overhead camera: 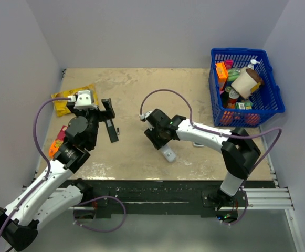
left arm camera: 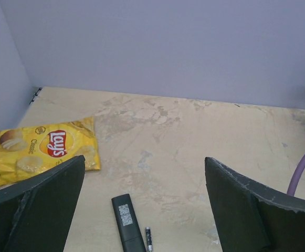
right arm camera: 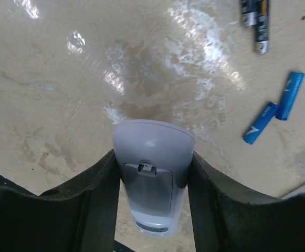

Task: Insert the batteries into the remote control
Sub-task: Place the remote control at the center of the board, then reset both arms

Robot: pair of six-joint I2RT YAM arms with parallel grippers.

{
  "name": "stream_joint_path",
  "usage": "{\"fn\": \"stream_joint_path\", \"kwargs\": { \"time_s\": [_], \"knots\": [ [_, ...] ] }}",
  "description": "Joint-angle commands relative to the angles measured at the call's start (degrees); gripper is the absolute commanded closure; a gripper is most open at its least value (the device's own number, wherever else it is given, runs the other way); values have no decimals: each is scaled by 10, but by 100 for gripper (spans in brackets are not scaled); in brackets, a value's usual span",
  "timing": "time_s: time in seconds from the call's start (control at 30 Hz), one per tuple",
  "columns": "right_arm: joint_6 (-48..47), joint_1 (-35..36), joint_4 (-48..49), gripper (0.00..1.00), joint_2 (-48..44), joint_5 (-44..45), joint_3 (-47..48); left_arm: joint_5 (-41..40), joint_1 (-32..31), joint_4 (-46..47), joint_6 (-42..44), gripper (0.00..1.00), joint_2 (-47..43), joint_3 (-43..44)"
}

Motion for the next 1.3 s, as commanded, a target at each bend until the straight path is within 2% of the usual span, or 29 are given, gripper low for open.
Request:
{"fn": "stream_joint_path", "kwargs": {
  "time_s": [0.0,0.27,0.4,0.5,0.6,0.63,0.93,1.17,1.27],
  "knots": [
    [-9,11,42,100,12,21,-17,-33,2,-15,18,0,-22,22],
    [-33,33,42,99,69,15,-39,-45,2,-21,21,0,-42,21],
    [-46,46,41,94,76,2,-48,-45,3,-13,29,0,-38,22],
    [-48,46,42,82,83,-11,-48,-40,3,-8,31,0,-33,23],
    [-47,48,42,59,84,-11,-44,-34,3,-7,31,0,-29,24],
    [-45,48,44,48,79,-11,-43,-34,2,-8,29,0,-28,24],
    [-26,48,43,2,57,-7,4,-36,3,-16,21,0,-38,16],
    [51,43,84,2,14,71,47,-35,2,-18,20,0,-51,7],
    [111,8,97,2,5,50,69,-34,2,-19,18,0,-58,0]
  ]
}}
